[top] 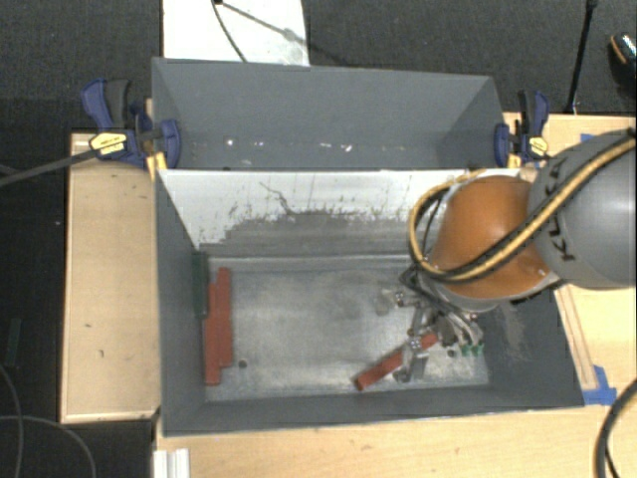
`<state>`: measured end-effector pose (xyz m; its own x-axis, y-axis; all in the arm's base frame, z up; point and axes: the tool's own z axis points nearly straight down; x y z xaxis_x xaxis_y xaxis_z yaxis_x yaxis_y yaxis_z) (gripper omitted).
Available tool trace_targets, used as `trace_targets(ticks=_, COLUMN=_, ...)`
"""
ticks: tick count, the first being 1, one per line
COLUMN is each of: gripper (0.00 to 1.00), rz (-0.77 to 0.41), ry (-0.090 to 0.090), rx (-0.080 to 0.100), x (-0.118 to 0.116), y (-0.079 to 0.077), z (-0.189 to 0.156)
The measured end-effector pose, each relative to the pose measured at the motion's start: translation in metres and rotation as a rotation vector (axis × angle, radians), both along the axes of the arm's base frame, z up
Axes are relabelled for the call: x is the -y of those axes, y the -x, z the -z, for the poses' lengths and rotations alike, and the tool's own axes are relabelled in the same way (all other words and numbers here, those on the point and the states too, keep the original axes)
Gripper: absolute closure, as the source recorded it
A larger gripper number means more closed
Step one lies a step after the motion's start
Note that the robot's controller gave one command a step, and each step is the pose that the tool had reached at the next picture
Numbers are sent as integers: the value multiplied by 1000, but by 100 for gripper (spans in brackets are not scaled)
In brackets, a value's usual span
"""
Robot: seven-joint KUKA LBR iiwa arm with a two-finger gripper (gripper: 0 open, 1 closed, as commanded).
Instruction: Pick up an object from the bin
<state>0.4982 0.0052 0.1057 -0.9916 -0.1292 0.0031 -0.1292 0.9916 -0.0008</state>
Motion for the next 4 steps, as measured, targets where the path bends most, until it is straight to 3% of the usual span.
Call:
trace_targets(ticks=1, gripper=0, rz=-457, ry=0, rx=6, x=62, y=-30, z=36)
trace_targets(ticks=2, gripper=100, rz=-453, ry=-3, rx=6, x=59, y=-30, z=35)
trace_targets(ticks=3, gripper=100, rz=-488, ry=-2, rx=13, x=19, y=-52, z=-21)
trace_targets(ticks=4, gripper=100, rz=-858, ry=-3, rx=7, x=37, y=-94, z=36)
